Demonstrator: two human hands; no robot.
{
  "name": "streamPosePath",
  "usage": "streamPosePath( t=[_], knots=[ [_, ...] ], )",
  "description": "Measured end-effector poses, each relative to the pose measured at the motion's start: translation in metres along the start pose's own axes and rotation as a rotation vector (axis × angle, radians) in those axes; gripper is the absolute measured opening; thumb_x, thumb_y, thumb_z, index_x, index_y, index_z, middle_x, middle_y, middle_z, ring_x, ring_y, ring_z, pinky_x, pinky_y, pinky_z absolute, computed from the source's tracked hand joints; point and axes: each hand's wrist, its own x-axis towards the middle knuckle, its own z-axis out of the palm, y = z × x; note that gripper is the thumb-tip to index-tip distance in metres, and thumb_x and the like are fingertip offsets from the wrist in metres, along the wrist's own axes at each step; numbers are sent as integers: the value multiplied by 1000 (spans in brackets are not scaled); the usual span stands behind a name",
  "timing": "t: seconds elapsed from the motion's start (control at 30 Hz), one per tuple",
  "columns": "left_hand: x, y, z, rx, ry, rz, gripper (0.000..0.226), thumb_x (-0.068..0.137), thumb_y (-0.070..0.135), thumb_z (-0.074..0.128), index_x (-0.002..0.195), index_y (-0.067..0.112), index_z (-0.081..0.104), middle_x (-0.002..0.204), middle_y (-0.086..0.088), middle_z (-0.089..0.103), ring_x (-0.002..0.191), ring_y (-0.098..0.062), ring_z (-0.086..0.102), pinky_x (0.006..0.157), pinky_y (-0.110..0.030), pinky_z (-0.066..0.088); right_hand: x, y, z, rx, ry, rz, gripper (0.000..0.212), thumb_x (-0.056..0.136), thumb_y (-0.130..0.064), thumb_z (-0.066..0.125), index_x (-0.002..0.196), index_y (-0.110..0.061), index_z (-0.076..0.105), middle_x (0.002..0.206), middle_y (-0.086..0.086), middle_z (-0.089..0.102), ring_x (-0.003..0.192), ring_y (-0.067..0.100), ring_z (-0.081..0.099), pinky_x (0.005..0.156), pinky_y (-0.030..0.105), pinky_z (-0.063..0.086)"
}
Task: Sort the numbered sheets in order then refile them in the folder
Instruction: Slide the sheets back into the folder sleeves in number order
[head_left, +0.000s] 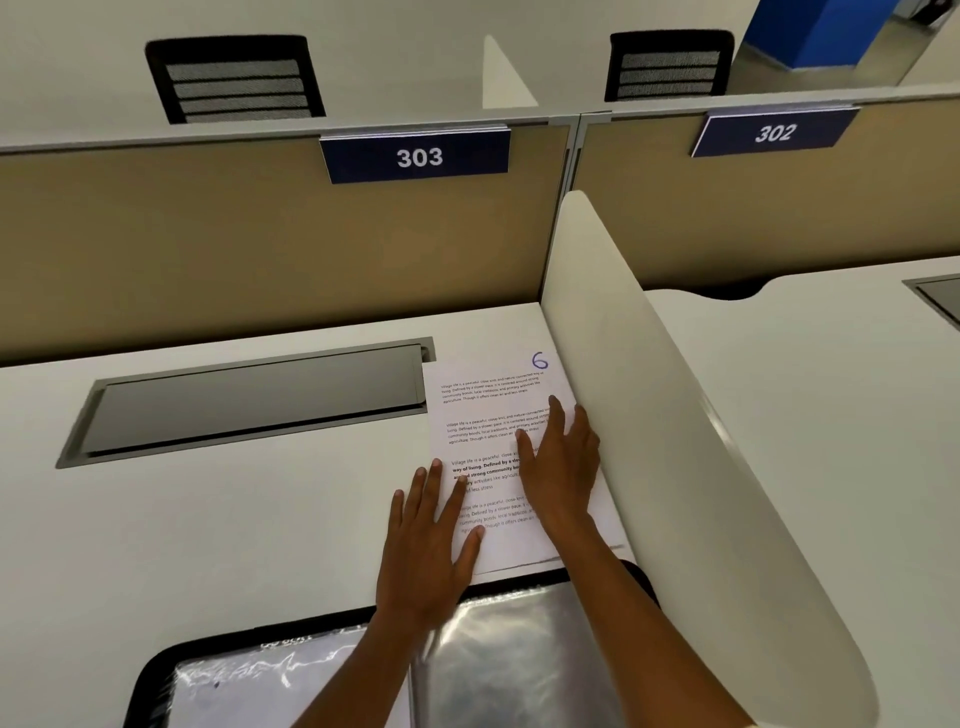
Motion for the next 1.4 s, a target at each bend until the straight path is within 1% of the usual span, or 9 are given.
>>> streamPosePath(
  t=[0.37, 0.57, 0.7, 0.83, 0.97, 1.03, 1.2, 1.3, 1.4],
  knots=[
    [-1, -3, 4, -57, 21, 3, 67, 98, 62, 24, 155, 27, 20, 165, 1, 2, 152, -19, 3, 122, -47, 13, 13, -19, -15, 248, 79, 45, 50, 95, -27, 63, 142, -19, 46, 159, 10, 26, 135, 34, 39, 111, 47, 38],
    [0, -4, 5, -71, 36, 6, 66, 98, 61, 25, 155, 27, 22, 165, 1, 3, 151, -18, 3, 122, -46, 13, 18, -22, -30, 556, 26, 129, 62, 90, -32, 72, 143, -17, 43, 139, 10, 55, 119, 29, 59, 94, 39, 52],
    [-1, -5, 3, -97, 52, 11, 65, 98, 59, 30, 154, 27, 25, 165, 0, 5, 151, -17, 5, 122, -45, 13, 18, -21, -42, 519, -36, 181, 71, 85, -36, 77, 145, -17, 44, 128, 11, 64, 109, 28, 65, 87, 37, 55],
    [-1, -5, 2, -119, 80, 27, 63, 98, 57, 32, 152, 25, 31, 164, -3, 8, 151, -17, 7, 123, -44, 12, 11, -10, -49, 264, -70, 96, 29, 86, -28, 77, 107, -9, 69, 104, 8, 72, 85, 23, 65, 62, 23, 49],
    [-1, -7, 2, -154, 109, 51, 61, 98, 55, 36, 150, 25, 36, 164, -5, 13, 151, -17, 8, 123, -40, 8, 1, -2, -52, 167, -32, 59, 10, 93, -23, 68, 94, -14, 71, 94, 7, 72, 86, 28, 69, 72, 32, 55],
    [-1, -9, 3, -188, 107, 64, 60, 97, 54, 37, 149, 25, 38, 163, -5, 14, 151, -17, 8, 123, -38, 5, -6, 2, -55, 194, -3, 40, 28, 95, -19, 63, 68, -14, 58, 72, 2, 65, 69, 23, 65, 62, 30, 51],
    [3, -10, -7, -386, -14, -21, 67, 90, 61, 38, 145, 23, 43, 160, 5, 10, 149, -8, 3, 123, -39, 3, -21, 6, -71, 364, 17, 17, 33, 98, -20, 59, 68, -7, 61, 64, -2, 62, 61, 16, 61, 58, 30, 52],
    [3, -3, -28, -558, -57, -141, 57, 97, 43, 54, 146, 19, 41, 155, 6, 26, 148, -15, 19, 122, -36, 14, -31, 1, -87, 452, 20, -35, 36, 101, -20, 57, 66, -12, 57, 59, -8, 55, 55, 7, 51, 48, 10, 35],
    [-7, 1, -51, -698, 25, -249, 56, 95, 34, 60, 145, 17, 41, 147, -2, 46, 136, -18, 42, 114, -34, 34, -42, -5, -100, 581, 4, -17, 33, 100, -22, 59, 71, -8, 63, 60, -7, 57, 54, 2, 49, 48, 8, 36]
  ],
)
